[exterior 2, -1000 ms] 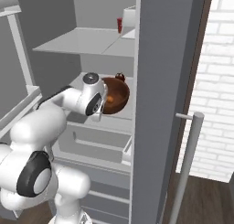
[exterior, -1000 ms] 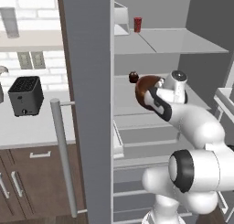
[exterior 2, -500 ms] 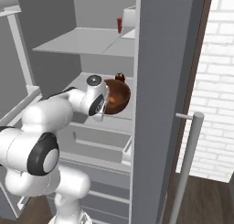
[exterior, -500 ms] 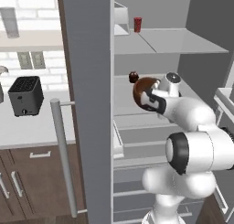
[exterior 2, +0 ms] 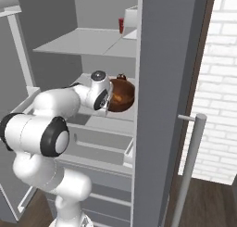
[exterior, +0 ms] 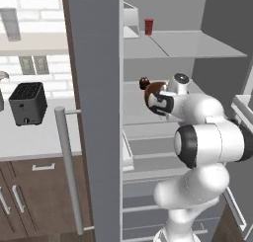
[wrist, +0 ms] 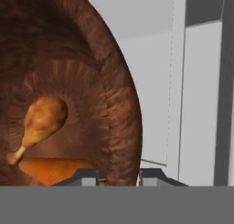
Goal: Pick the chicken drumstick and carrot from their plates and place them in the bowl. Then put the bowl in the fridge.
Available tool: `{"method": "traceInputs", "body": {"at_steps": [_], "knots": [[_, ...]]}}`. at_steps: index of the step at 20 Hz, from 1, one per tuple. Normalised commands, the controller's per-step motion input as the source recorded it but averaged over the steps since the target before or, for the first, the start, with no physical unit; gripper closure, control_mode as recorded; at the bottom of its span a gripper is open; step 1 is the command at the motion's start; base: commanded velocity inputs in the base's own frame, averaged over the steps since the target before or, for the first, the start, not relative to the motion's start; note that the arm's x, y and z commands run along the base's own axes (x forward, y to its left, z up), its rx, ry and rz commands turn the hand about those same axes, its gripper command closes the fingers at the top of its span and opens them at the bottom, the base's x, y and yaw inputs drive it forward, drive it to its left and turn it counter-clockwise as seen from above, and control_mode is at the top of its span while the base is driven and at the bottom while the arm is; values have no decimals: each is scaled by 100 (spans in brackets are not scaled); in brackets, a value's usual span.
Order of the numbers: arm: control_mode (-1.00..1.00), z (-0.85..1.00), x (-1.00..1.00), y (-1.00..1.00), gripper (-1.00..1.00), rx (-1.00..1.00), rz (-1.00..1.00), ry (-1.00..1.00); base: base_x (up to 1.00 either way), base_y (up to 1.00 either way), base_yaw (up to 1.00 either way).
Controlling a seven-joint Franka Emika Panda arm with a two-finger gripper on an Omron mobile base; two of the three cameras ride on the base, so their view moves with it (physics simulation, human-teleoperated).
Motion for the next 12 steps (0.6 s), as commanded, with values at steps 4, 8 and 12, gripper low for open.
{"method": "traceInputs", "body": {"at_steps": [4,8,12], "knots": [[-100,-1,2,0,-100,0,0,-14,0,0,0],[-100,11,-7,1,-100,0,0,-20,0,0,0],[-100,67,-71,0,-100,0,0,-13,0,0,0]]}}
